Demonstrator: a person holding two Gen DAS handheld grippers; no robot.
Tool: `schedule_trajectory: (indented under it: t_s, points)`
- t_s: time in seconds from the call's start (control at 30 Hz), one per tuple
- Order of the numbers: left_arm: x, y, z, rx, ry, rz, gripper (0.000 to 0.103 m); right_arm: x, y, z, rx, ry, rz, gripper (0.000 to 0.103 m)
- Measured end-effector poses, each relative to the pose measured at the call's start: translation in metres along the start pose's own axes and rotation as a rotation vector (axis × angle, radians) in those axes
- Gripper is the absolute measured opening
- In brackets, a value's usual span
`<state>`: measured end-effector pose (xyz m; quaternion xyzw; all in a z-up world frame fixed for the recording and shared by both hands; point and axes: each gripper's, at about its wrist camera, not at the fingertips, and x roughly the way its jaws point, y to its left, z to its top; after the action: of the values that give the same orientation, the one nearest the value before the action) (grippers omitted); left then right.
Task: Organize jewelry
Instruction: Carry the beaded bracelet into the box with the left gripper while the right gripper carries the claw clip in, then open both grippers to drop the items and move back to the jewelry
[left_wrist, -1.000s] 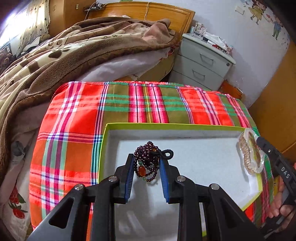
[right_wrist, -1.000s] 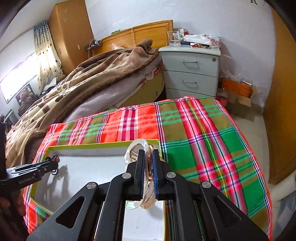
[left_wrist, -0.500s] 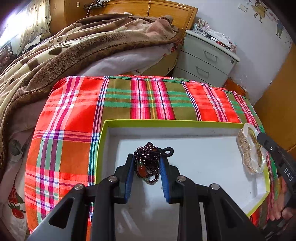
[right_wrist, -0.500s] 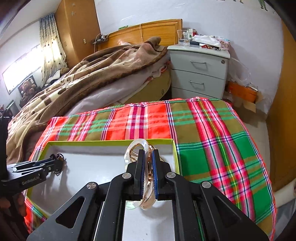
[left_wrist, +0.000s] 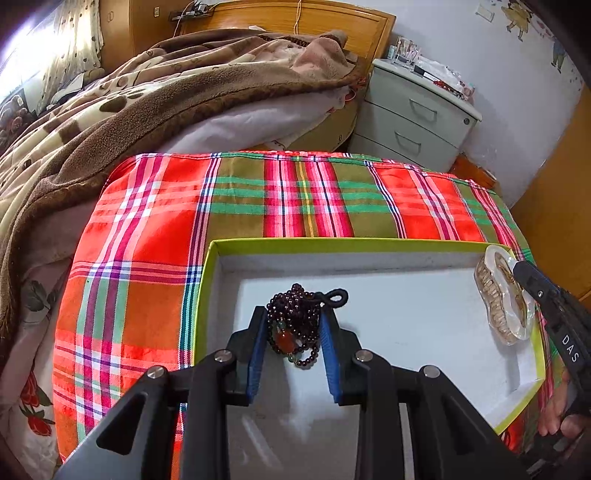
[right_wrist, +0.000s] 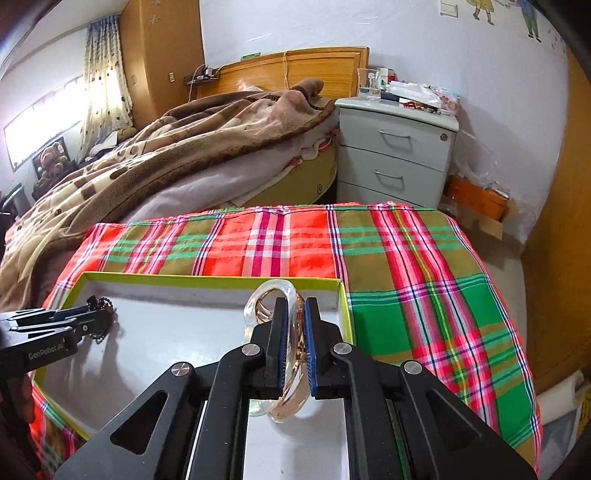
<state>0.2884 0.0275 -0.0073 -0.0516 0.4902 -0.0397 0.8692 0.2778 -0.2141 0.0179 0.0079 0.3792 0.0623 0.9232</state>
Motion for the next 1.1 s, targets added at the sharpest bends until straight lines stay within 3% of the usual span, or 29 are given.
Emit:
schedule_trajectory:
  t_s: [0.47,0.63,1.1]
  points:
    - [-0.003,0.001,-0.003,0.0,0.013,0.018,0.035,0.001,-0.004,0.0,0.014,0.0,-0.011,0.013]
    - [-0.01,0.0,-0.005,0.002,0.005,0.012,0.035,-0.005,-0.004,-0.001,0.017,-0.012,0.001,0.03]
    - [-0.05,0.007,-0.021,-0.029,-0.031,-0.041,0.039,-0.048,-0.003,-0.011,0.034,-0.064,0.033,0.03]
